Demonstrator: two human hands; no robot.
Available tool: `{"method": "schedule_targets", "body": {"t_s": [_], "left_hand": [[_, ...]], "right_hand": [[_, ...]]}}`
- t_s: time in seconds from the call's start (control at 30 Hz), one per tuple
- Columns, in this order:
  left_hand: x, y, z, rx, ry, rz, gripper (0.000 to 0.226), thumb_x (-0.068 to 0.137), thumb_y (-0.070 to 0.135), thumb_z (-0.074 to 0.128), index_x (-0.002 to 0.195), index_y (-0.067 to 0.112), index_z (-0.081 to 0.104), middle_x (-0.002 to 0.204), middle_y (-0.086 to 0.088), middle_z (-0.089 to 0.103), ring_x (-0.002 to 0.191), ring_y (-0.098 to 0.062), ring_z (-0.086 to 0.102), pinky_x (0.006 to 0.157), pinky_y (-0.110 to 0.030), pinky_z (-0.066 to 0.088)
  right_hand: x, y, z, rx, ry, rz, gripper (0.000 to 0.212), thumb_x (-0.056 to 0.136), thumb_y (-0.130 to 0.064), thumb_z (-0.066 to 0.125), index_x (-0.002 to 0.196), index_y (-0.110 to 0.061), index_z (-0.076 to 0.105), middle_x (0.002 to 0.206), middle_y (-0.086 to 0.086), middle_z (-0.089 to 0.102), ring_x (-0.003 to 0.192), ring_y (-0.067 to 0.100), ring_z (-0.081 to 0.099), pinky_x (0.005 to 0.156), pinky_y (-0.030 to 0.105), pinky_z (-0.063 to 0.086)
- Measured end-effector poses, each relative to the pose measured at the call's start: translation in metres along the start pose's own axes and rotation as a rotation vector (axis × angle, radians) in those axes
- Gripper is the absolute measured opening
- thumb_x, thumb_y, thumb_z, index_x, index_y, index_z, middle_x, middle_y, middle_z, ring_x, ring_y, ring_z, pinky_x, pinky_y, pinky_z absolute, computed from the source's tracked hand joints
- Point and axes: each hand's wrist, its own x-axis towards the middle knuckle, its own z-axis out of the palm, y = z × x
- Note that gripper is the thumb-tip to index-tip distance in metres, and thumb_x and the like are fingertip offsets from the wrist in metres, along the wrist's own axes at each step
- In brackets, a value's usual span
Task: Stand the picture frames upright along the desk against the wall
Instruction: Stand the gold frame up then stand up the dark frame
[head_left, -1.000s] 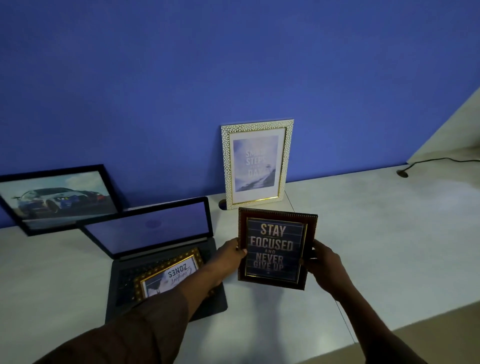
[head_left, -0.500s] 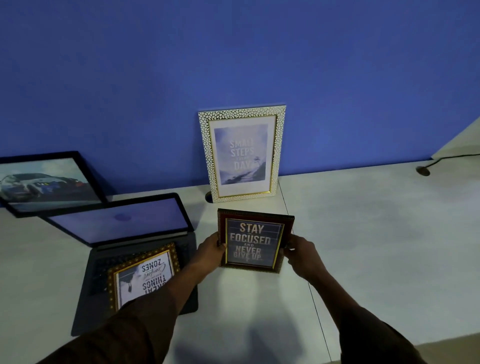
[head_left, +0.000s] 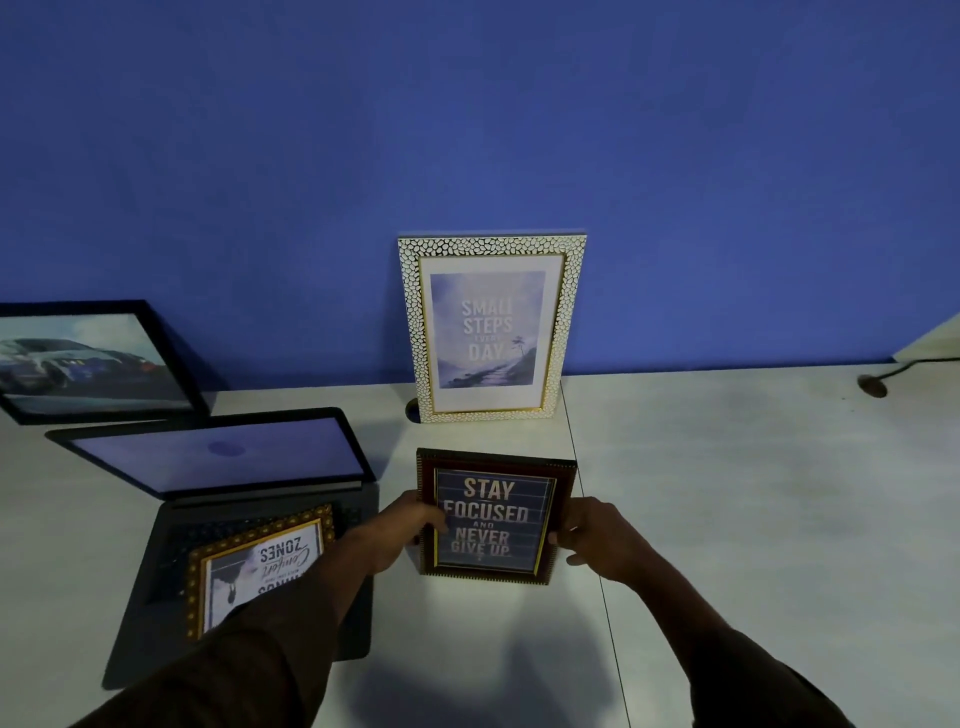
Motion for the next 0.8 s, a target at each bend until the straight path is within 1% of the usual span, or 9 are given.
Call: {"method": "schedule_targets", "body": {"t_s": [0.07,0.13,0.27,0.4,0.47,0.53,0.6,0.7,0.8], "left_hand": [[0.007,-0.004,-0.001,-0.022,-0.038,0.016,0.056,0.058,0.004,0.064,0.113,0.015,0.067,0.121,-0.017,0.073,0.119,-0.036,0.064,0.110,-0.053,0.045],[0.012,-0.007,-0.002,-0.041,-0.066,0.038,0.058,0.058,0.002,0.064,0.115,0.013,0.066,0.120,-0.018,0.073,0.119,-0.037,0.064,0.110,-0.054,0.045],[0.018,-0.013,-0.003,-0.077,-0.098,0.048,0.063,0.057,-0.002,0.063,0.119,0.010,0.064,0.120,-0.019,0.073,0.118,-0.038,0.065,0.106,-0.053,0.049],[0.015,-0.015,-0.002,-0.110,-0.082,0.042,0.062,0.054,-0.004,0.060,0.114,0.013,0.066,0.116,-0.015,0.074,0.116,-0.038,0.065,0.101,-0.049,0.052],[0.012,-0.012,-0.002,-0.076,-0.080,0.049,0.057,0.058,-0.004,0.061,0.113,0.013,0.066,0.116,-0.016,0.073,0.116,-0.037,0.065,0.096,-0.044,0.053],[0.007,-0.007,0.000,-0.029,-0.061,0.055,0.047,0.071,-0.010,0.061,0.110,0.016,0.065,0.114,-0.013,0.072,0.114,-0.034,0.064,0.084,-0.036,0.052],[0.005,-0.005,0.000,0.014,-0.044,0.058,0.044,0.082,-0.015,0.058,0.110,0.019,0.063,0.111,-0.009,0.071,0.109,-0.028,0.064,0.078,-0.030,0.049],[-0.003,-0.013,0.001,0.051,-0.021,0.085,0.047,0.084,-0.014,0.062,0.121,0.016,0.059,0.119,-0.010,0.069,0.103,-0.019,0.064,0.075,-0.026,0.051],[-0.015,-0.029,-0.001,0.031,0.037,0.106,0.058,0.085,-0.004,0.071,0.134,0.017,0.050,0.129,-0.007,0.065,0.109,-0.017,0.062,0.080,-0.027,0.051]], "right_hand": [[0.005,0.001,-0.001,-0.019,-0.033,0.007,0.027,0.091,-0.010,0.073,0.117,-0.010,0.066,0.115,0.006,0.070,0.109,0.027,0.070,0.084,0.043,0.064],[0.007,0.002,-0.001,-0.026,-0.057,0.004,0.028,0.091,-0.010,0.073,0.119,-0.009,0.067,0.116,0.008,0.070,0.108,0.025,0.071,0.083,0.040,0.064],[0.009,0.004,-0.002,0.003,-0.076,0.004,0.028,0.092,-0.008,0.071,0.119,-0.007,0.066,0.114,0.007,0.070,0.104,0.023,0.070,0.077,0.029,0.064],[0.007,0.004,0.000,0.005,-0.072,-0.010,0.029,0.093,-0.008,0.070,0.121,-0.006,0.066,0.112,0.004,0.069,0.106,0.024,0.069,0.074,0.026,0.063],[0.006,0.005,0.001,0.000,-0.062,-0.021,0.028,0.093,-0.009,0.071,0.121,-0.007,0.066,0.115,0.007,0.069,0.106,0.024,0.069,0.075,0.026,0.063],[0.004,0.005,0.002,-0.014,-0.038,-0.038,0.027,0.093,-0.010,0.071,0.120,-0.008,0.067,0.115,0.006,0.071,0.104,0.022,0.070,0.077,0.027,0.063],[0.005,0.008,0.002,-0.038,0.007,-0.049,0.027,0.092,-0.014,0.072,0.118,-0.012,0.070,0.115,0.003,0.073,0.100,0.020,0.073,0.082,0.031,0.063],[-0.004,0.012,0.007,-0.078,0.053,-0.040,0.031,0.088,-0.020,0.077,0.118,-0.015,0.070,0.111,-0.002,0.076,0.093,0.010,0.072,0.082,0.027,0.061],[-0.017,0.019,0.014,-0.113,0.049,0.033,0.037,0.083,-0.024,0.083,0.116,-0.014,0.070,0.111,0.001,0.076,0.093,0.011,0.071,0.077,0.026,0.059]]}}
